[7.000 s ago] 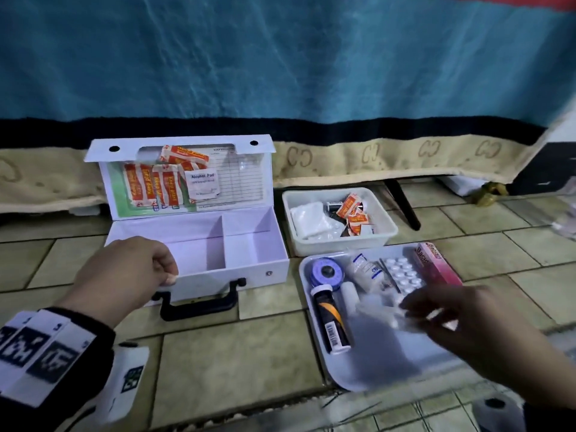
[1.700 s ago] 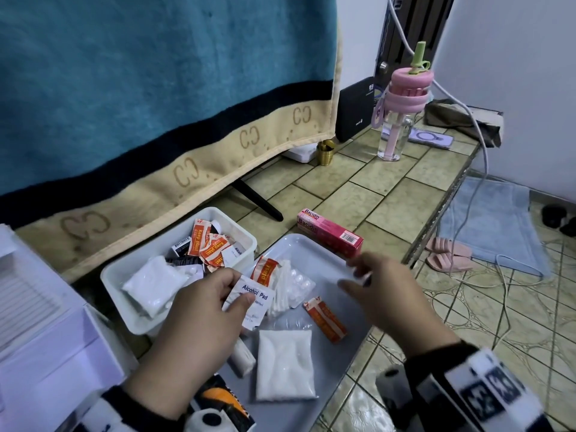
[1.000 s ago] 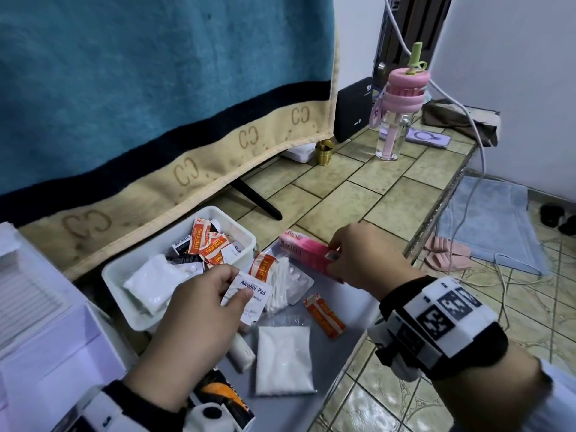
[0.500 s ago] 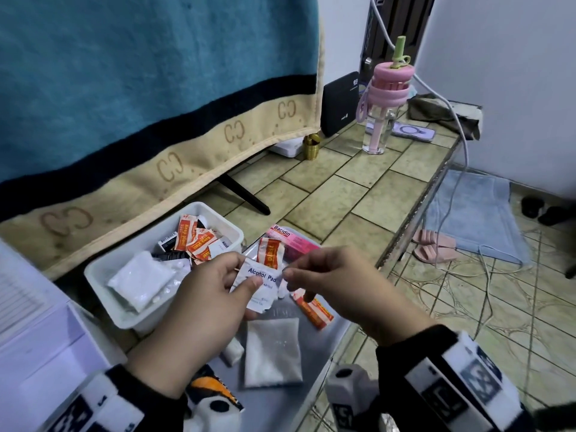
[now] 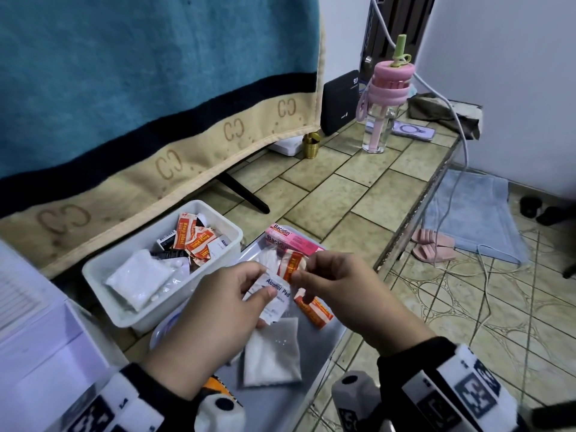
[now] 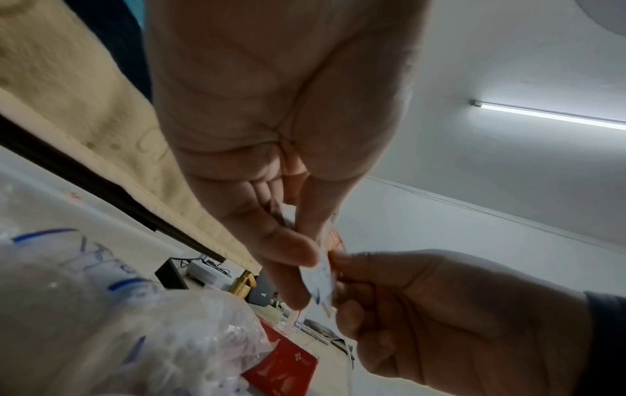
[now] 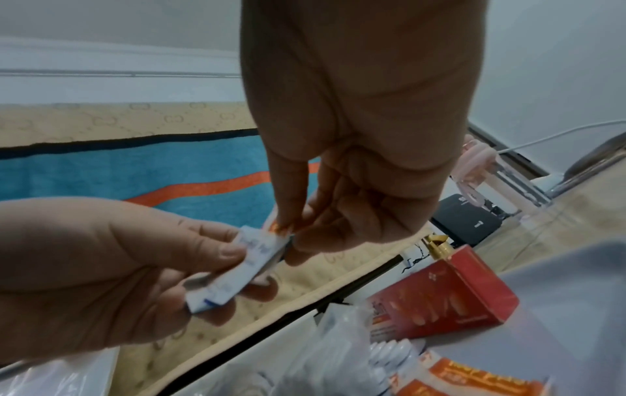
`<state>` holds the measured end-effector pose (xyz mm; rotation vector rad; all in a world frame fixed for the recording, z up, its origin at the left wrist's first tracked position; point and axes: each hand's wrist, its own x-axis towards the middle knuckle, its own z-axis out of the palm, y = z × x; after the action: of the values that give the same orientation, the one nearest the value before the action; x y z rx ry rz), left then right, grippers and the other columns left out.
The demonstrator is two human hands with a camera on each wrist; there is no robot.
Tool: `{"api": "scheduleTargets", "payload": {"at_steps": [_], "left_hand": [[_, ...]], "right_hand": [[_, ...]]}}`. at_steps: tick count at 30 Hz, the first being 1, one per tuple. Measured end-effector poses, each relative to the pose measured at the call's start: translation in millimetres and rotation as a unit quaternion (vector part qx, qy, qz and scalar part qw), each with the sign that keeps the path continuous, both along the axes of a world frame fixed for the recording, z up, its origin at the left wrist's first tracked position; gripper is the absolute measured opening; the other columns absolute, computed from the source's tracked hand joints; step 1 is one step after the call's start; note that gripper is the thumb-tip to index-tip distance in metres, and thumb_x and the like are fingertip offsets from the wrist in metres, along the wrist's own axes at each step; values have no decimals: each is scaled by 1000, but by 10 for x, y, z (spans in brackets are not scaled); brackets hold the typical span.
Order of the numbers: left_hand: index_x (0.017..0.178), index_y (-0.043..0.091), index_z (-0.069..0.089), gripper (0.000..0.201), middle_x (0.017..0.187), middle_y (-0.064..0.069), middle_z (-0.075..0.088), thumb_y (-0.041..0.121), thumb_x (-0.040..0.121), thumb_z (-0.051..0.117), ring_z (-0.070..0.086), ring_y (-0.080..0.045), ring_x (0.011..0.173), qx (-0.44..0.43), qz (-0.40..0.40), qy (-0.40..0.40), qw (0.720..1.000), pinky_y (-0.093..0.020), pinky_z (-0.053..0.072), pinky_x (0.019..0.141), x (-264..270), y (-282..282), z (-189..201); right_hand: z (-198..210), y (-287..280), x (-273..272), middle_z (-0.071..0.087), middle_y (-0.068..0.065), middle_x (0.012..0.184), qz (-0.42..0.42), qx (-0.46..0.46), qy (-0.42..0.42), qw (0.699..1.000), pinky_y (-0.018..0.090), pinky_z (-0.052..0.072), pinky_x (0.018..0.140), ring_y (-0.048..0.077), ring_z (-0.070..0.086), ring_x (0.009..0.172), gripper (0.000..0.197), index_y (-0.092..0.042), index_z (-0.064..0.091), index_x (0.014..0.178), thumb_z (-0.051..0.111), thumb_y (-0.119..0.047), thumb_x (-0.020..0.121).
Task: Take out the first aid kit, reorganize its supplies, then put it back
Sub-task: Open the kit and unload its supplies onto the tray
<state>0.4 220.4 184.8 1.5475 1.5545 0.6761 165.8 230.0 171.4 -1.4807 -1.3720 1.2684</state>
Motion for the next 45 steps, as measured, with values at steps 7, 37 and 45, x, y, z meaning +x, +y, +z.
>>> {"api": "scheduleTargets", "payload": {"at_steps": [7,37,45], "left_hand": [[83,24,63,16,89,1,69,18,94,54,69,-7,56,10,47,6,999,-36,54,73,-95,35,-25],[75,24,65,10,63,15,62,18,80,73,59,-7,59,58,43,17,997,-21,44,60,-228,3,-44],[74,25,64,11,72,15,66,20,79,73,56,-1,51,68,88,31,993,-22,44,56,-478,-118,10]], "right_hand": [[-127,57,167,70,6,76,7,-3,-335,942,18,36,49,13,53,58,16,-17,65,70,62,-24,84],[-334,181,350,50,3,62,-87,-26,-484,870,25,36,51,27,52,62,30,-13,51,65,56,-36,82],[-229,78,301,55,5,74,-62,-33,-491,868,26,36,60,28,54,72,27,-13,56,84,63,-39,78]]}}
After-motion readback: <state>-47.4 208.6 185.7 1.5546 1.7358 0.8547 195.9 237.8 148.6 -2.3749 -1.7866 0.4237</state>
